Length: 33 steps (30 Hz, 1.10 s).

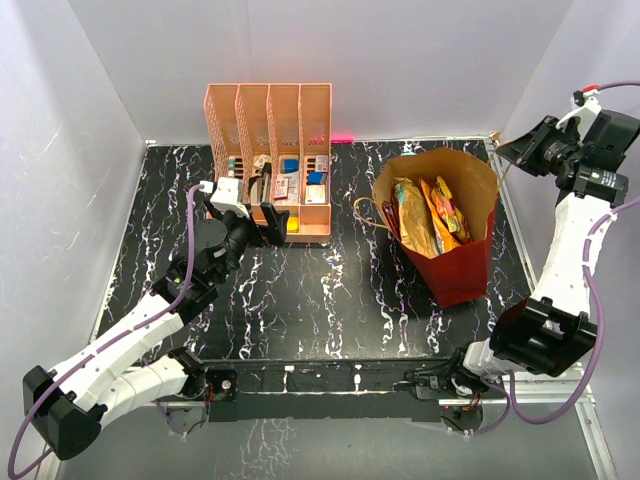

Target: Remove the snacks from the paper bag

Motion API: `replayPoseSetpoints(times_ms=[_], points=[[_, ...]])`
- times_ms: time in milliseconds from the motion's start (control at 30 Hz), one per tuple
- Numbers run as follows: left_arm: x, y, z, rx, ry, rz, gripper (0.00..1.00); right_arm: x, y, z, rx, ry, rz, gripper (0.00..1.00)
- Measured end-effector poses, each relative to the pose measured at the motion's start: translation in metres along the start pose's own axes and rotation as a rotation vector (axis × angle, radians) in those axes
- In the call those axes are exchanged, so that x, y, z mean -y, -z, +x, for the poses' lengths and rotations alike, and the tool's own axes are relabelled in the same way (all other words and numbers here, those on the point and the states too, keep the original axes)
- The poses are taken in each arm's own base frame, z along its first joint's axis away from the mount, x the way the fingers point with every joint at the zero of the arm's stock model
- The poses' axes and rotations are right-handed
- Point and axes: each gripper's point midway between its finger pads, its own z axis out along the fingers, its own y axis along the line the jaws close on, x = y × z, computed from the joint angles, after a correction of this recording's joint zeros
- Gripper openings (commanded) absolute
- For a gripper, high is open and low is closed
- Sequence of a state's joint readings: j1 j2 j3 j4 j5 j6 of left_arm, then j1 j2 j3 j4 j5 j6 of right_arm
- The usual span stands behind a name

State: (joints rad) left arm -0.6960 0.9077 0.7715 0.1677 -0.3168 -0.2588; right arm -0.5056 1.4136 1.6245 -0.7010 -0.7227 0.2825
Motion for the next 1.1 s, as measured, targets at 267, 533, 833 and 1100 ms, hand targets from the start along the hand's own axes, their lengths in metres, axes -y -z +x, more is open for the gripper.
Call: replayPoseSetpoints(times_ms=[267,533,833,1100], points=[[0.001,0.0,0.001,-0.003,0.0,0.007,0.98,-0.047,-0.008,0.049,-0.105,0.011,-0.19,0.08],[0.008,0.0,0.002,-0.028,0.008,0.034,0.98,-0.083,0.011,0.091,-0.17,0.021,-0.282,0.08],[0.021,-0.006,0.005,-0.1,0.042,0.068,0.98,-0.109,0.035,0.112,-0.168,-0.013,-0.368,0.08],[0.076,0.01,-0.033,-0.193,0.237,0.264,0.98,-0.122,0.04,0.124,-0.189,-0.037,-0.429,0.08]])
